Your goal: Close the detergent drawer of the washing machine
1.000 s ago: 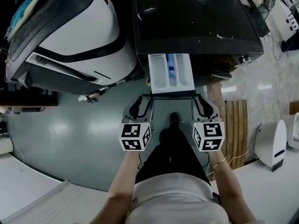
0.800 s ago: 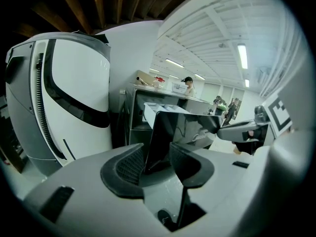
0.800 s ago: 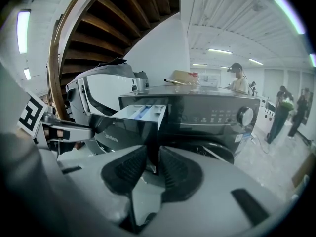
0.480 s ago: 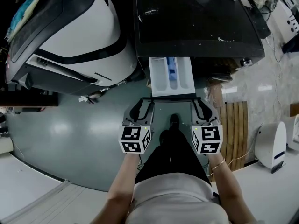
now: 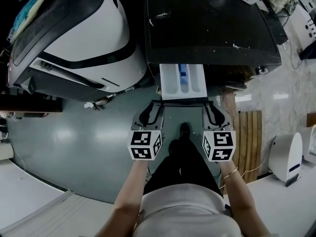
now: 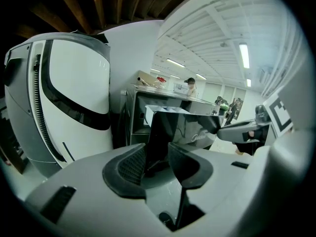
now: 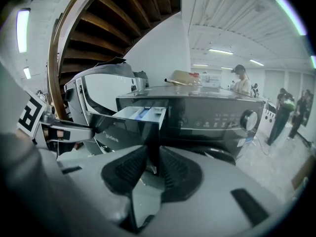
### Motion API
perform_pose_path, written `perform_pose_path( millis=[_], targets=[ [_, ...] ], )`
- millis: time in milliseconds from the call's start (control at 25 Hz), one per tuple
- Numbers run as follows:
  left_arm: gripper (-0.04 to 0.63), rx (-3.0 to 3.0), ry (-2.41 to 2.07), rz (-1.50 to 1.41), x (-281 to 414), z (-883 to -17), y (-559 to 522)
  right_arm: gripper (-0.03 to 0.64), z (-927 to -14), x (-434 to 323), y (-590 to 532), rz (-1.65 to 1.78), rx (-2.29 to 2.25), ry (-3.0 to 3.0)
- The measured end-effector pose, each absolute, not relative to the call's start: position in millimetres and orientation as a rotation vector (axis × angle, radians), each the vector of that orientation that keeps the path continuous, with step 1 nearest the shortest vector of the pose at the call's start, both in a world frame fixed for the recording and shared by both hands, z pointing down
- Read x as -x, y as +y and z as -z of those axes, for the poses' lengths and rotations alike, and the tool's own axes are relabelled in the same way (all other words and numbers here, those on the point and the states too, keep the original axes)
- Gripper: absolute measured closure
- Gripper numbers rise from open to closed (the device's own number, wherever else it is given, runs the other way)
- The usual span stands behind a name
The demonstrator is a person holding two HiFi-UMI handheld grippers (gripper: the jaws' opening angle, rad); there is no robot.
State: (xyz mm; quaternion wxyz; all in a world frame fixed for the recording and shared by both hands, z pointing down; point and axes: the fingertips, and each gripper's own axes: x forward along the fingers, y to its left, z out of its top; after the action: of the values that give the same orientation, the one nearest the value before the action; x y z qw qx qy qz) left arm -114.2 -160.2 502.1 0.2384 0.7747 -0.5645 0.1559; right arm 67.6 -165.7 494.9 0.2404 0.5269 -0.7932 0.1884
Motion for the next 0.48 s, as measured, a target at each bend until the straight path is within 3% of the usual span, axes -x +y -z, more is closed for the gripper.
perform_pose_path(
  millis=[480],
  targets=[
    [0.460,-2.109,-1.564,-0.409,116,-502,-177,0.535,-494,-65,-183,-0.511,-1.447,-2.172]
  ],
)
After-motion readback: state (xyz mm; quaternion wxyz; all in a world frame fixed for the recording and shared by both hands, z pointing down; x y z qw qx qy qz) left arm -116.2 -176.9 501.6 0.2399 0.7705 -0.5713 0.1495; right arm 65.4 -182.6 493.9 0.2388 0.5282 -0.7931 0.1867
